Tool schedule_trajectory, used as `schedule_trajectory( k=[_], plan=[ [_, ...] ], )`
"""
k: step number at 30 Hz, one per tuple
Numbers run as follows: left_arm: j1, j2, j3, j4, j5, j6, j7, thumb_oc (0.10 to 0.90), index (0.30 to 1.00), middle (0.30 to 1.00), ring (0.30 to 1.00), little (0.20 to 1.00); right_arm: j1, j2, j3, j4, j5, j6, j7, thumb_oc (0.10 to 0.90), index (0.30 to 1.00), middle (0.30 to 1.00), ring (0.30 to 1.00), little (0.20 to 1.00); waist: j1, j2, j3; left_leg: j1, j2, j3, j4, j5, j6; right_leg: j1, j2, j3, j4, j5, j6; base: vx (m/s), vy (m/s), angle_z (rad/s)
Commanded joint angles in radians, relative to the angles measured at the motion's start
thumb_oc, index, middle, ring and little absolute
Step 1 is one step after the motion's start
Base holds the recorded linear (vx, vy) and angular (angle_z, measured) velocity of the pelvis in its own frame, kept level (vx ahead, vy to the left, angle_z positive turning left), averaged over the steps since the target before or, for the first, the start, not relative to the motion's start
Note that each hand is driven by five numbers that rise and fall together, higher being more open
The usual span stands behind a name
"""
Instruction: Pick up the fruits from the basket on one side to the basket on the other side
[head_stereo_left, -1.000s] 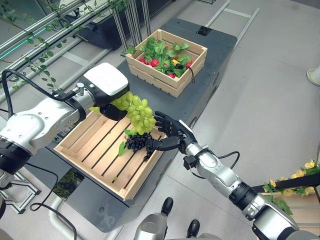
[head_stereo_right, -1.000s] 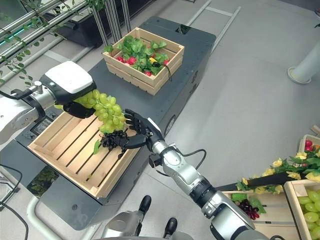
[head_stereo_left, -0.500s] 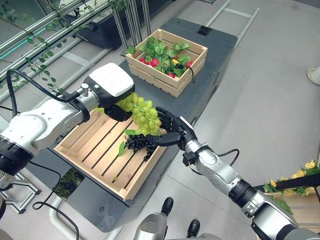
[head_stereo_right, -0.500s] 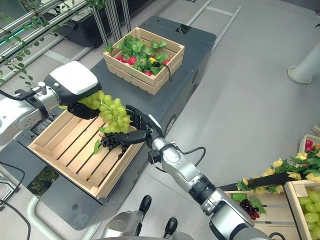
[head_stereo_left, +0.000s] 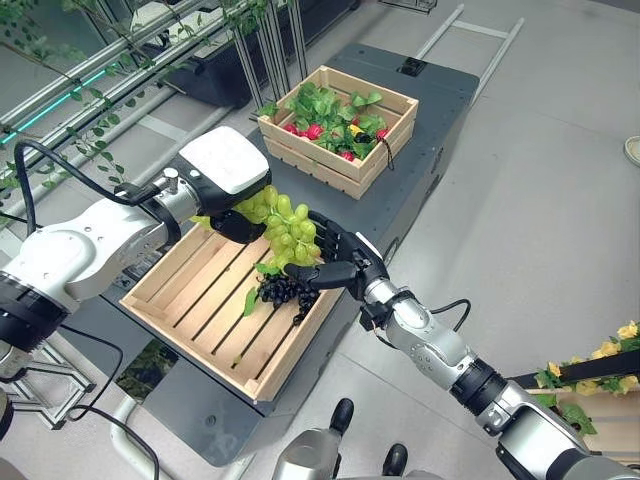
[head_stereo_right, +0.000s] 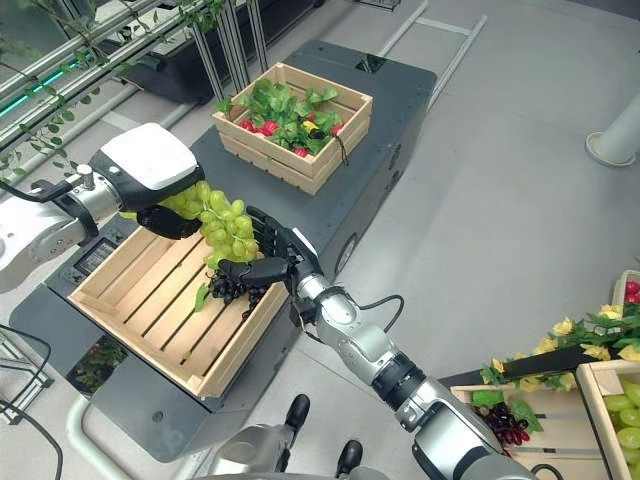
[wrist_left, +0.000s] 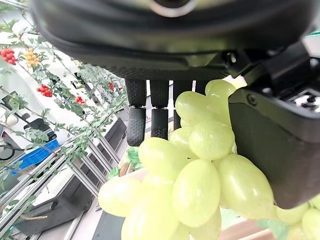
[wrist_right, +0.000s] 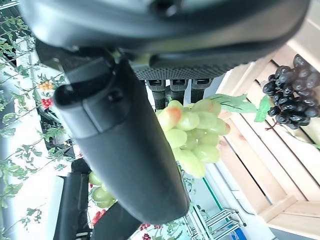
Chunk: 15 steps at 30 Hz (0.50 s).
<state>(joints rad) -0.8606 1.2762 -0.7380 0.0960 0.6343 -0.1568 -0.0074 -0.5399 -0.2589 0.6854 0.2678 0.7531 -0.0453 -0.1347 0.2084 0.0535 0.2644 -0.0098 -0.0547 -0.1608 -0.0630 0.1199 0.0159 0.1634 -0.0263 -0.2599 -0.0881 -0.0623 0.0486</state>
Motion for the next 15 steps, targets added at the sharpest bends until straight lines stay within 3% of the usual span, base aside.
schedule_trajectory(
  k=[1,15],
  plan=[
    [0.024,-0.078,0.129,0.037,-0.076,0.040,0.086,0.400,0.300,0.300,0.300,0.300,-0.035,0.081,-0.022,-0.037,-0.014,-0.107,0.013,0.800,0.900,0.900,0.900,0.900,0.009,-0.018,-0.209,0.044,-0.045,0.035,-0.012,-0.115,-0.001,-0.054,-0.034,-0.014,0.010,0.037,0.021,0.00,0.000,0.00],
    [0.058,-0.127,0.174,-0.060,-0.137,0.028,0.034,0.400,0.300,0.300,0.300,0.300,-0.046,0.093,-0.027,-0.022,-0.070,-0.110,-0.076,0.800,0.900,0.900,0.900,0.900,0.009,-0.019,-0.210,0.049,-0.046,0.033,-0.016,-0.115,0.001,-0.054,-0.035,-0.010,0.015,0.037,0.022,0.00,0.000,0.00]
  ],
)
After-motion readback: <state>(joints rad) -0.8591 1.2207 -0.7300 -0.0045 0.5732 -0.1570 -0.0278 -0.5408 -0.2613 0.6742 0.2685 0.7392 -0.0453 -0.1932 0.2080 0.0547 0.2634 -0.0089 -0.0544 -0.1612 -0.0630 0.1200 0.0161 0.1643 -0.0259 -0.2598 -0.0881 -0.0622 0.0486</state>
